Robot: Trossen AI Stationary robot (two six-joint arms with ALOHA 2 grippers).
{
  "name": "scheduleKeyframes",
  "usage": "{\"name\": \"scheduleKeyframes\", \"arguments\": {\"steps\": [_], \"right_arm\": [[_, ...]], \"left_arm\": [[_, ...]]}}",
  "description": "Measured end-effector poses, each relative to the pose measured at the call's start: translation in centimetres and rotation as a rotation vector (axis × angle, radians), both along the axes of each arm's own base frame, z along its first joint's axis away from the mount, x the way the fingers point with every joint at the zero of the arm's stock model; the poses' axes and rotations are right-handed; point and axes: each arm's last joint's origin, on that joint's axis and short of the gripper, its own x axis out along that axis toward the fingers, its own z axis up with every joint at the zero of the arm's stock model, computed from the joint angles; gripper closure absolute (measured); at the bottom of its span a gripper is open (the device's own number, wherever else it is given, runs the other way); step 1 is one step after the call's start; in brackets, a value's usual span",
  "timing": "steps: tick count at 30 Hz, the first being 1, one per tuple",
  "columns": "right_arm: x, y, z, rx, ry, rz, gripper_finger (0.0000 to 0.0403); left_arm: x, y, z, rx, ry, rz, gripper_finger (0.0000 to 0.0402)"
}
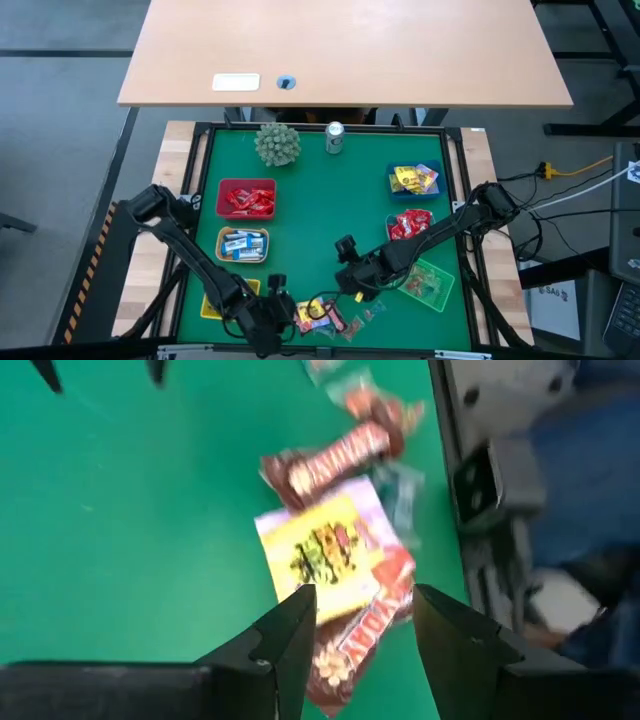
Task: Sort candy
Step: Put the brown chocolate bar into the yellow bin
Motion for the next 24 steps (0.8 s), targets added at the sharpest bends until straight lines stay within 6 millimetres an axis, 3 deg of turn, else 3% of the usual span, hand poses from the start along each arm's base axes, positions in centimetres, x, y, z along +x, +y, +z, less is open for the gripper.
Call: {"name": "scheduleKeyframes", "arguments": {"steps": [12,24], "right_arm": [[-0.3,-0.1,-0.2,-0.001,0.045,0.009,0.0173],[-0.3,-0.1,-0.2,0.008,0.049,0.014,0.0173]], "left_arm": [[0.7,-0.8,-4.8,0.141,0.101,-0.121,0.0248],[1.1,-0.6,-6.6,0.162,0.15,-0.133,0.0248]]}}
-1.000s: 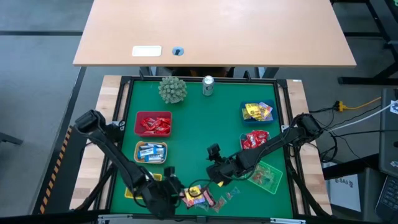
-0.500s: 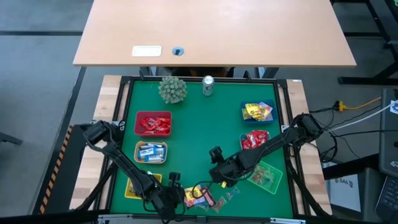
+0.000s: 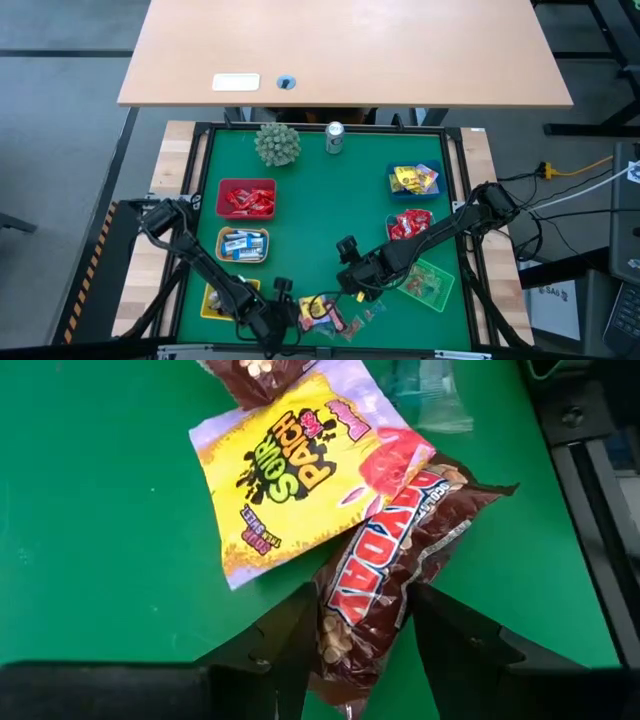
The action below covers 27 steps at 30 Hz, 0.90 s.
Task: Sort candy
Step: Put the brown chocolate bar into the yellow bin
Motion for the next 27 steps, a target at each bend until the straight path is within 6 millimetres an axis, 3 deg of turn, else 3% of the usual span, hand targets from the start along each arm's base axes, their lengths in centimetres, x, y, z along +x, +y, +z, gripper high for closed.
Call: {"name": "scheduleKeyframes", "arguments": {"steps": [5,18,27], "right_arm": [[0.0,0.0,0.0,0.013,0.006,0.006,0.0173],[0.0,0.0,0.0,0.012,0.006,0.006,0.0173],[0.0,0.0,0.0,0.012,0.006,0.006,0.0173]], "left_arm": [[0.4,0.5,0.0,-0.038,0.017,0.048,0.0256],[1.4,1.4,0.3,-0.17,0.063,0.147,0.0334],[2.6,0.5,2.8,-0.2,0.04,0.142,0.0337]]}}
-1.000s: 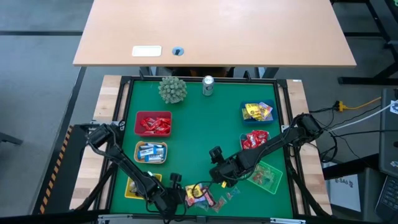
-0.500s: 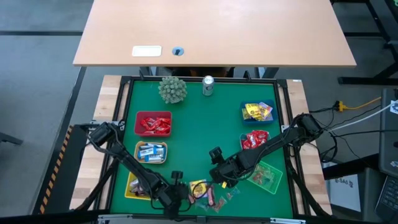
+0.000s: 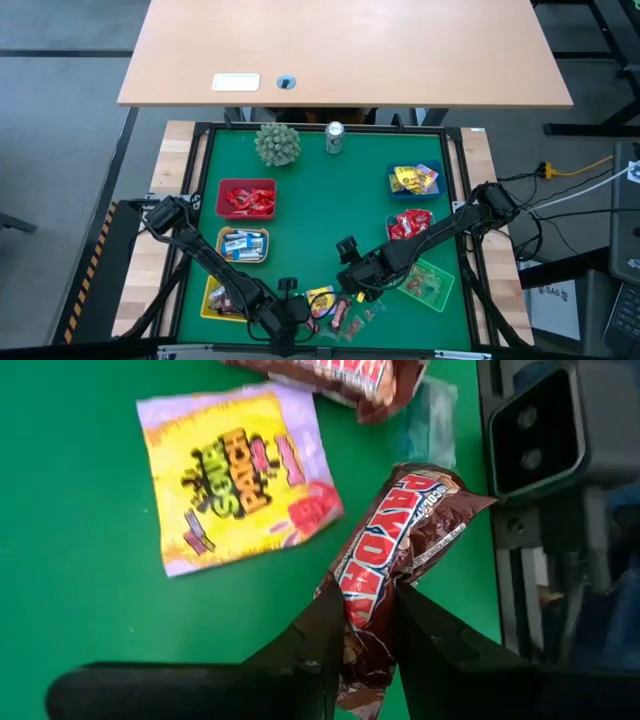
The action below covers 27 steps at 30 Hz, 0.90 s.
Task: Sort candy
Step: Put the brown chocolate bar into the yellow bin
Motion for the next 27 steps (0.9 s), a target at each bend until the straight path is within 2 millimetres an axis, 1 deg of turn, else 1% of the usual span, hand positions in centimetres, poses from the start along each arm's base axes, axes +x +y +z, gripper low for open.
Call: {"name": "scheduleKeyframes", "arguments": {"steps": [8,14,17,20,23,27], "right_arm": [[0.0,0.0,0.0,0.001,-0.001,0.0,0.0173],[0.0,0.0,0.0,0.002,-0.003,0.0,0.0173],[0.0,0.0,0.0,0.002,-0.003,0.0,0.0173],[0.0,0.0,0.0,0.002,-0.004,0.0,0.0173],[0.1,0.0,0.0,0.004,-0.008,0.0,0.0173],[0.1,0.0,0.0,0.005,-0.009,0.0,0.0173]], "left_arm": [[0.3,-0.3,3.2,0.059,0.067,0.001,0.0338],[-0.5,-0.6,6.4,0.126,0.157,0.014,0.0338],[-1.4,-0.8,7.7,0.147,0.214,0.057,0.0338],[-2.8,-1.0,8.6,0.183,0.285,0.113,0.0338],[-4.4,-1.2,9.1,0.224,0.349,0.175,0.0338],[-6.8,-1.8,9.1,0.269,0.433,0.257,0.0338]]}}
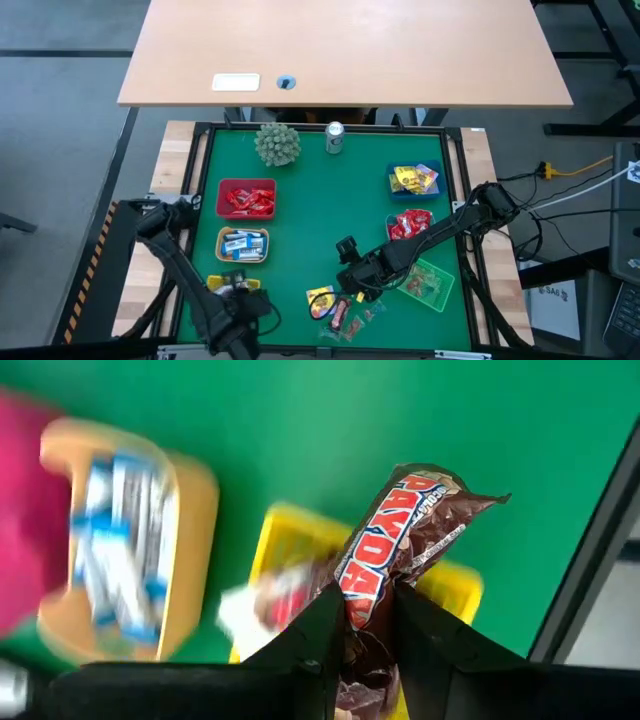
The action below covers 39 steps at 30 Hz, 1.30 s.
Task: Sort candy
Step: Put the brown chocolate bar into the yellow bin
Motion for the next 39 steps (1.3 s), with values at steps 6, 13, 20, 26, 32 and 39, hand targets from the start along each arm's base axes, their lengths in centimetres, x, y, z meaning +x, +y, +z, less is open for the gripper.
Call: {"name": "scheduleKeyframes", "arguments": {"steps": [6,13,20,26,32,39], "right_arm": [[0.0,0.0,0.0,0.001,-0.001,0.0,0.0173],[0.0,0.0,0.0,0.001,-0.001,0.0,0.0173],[0.1,0.0,0.0,0.003,-0.006,0.0,0.0173],[0.1,0.0,0.1,0.003,-0.01,0.005,0.0173],[0.1,0.0,0.1,0.002,-0.01,0.006,0.0173],[0.1,0.0,0.1,0.002,-0.01,0.007,0.0173]], "left_arm": [[-3.3,-1.2,0.2,0.058,0.045,0.149,0.0338],[-5.7,-2.8,0.1,0.047,-0.044,0.3,0.0338],[-7.1,-3.4,-0.5,0.073,-0.179,0.429,0.0338],[-7.8,-2.3,-3.2,0.176,-0.111,0.451,0.0338],[-8.5,-1.3,-5.3,0.252,-0.057,0.479,0.0337],[-7.9,-0.8,-5.6,0.246,-0.001,0.529,0.0332]]}}
